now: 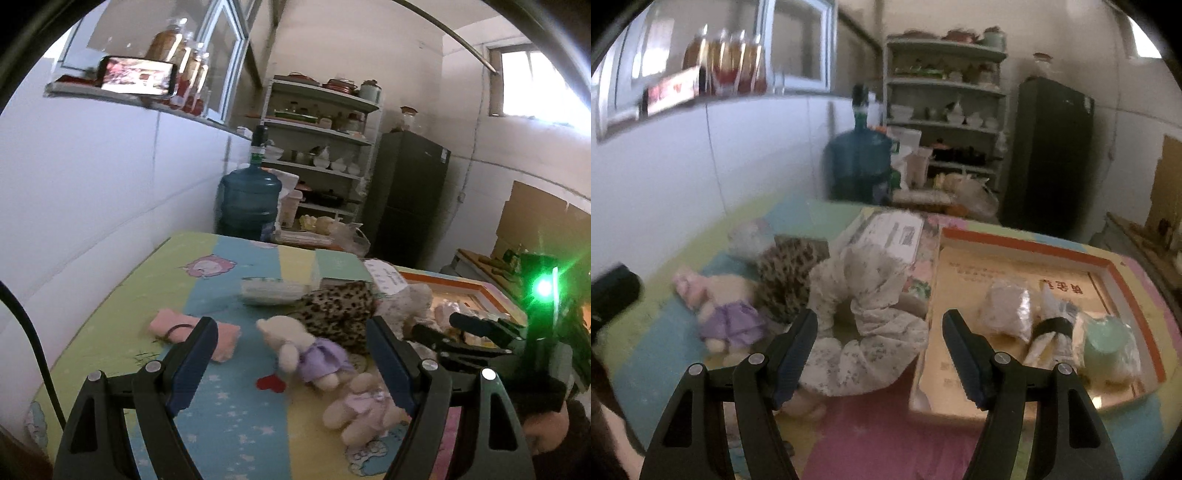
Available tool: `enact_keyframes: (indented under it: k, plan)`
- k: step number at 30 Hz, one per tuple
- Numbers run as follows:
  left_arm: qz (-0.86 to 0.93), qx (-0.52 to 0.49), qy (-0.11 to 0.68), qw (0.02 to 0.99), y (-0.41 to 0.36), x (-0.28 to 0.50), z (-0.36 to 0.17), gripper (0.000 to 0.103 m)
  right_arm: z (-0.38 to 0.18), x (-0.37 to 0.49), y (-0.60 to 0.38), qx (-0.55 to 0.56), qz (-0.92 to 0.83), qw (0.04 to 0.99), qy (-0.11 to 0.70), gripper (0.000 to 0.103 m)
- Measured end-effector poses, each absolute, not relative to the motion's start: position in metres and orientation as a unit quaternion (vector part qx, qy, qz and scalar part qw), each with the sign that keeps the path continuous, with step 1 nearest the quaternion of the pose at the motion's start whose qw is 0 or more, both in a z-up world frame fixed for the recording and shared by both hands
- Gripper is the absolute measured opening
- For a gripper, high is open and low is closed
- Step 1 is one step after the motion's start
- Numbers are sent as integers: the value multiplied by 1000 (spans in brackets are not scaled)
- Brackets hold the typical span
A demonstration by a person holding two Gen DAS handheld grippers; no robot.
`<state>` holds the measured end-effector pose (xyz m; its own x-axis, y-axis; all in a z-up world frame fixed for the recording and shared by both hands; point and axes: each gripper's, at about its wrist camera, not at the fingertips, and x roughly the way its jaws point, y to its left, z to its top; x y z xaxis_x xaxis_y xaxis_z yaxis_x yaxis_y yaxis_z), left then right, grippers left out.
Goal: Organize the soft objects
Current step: 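Grasp the white floral cloth with the right gripper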
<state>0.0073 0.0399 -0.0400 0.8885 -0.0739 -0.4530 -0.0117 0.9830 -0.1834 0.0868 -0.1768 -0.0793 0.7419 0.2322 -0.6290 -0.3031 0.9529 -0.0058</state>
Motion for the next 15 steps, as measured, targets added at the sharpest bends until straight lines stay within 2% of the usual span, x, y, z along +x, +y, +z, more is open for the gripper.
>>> enact_keyframes:
  k: [3,10,15]
  plan:
    - [-10,-99,239,966,51,5,-44,82,-86,93,-168,-77,139,927,339,70]
    - [-11,-108,248,963,60,7,-51,82,-93,102,-163,-92,133,921,354,19]
    - [-17,-111,255,960,61,10,-54,82,-85,100,-170,-65,144,928,338,13]
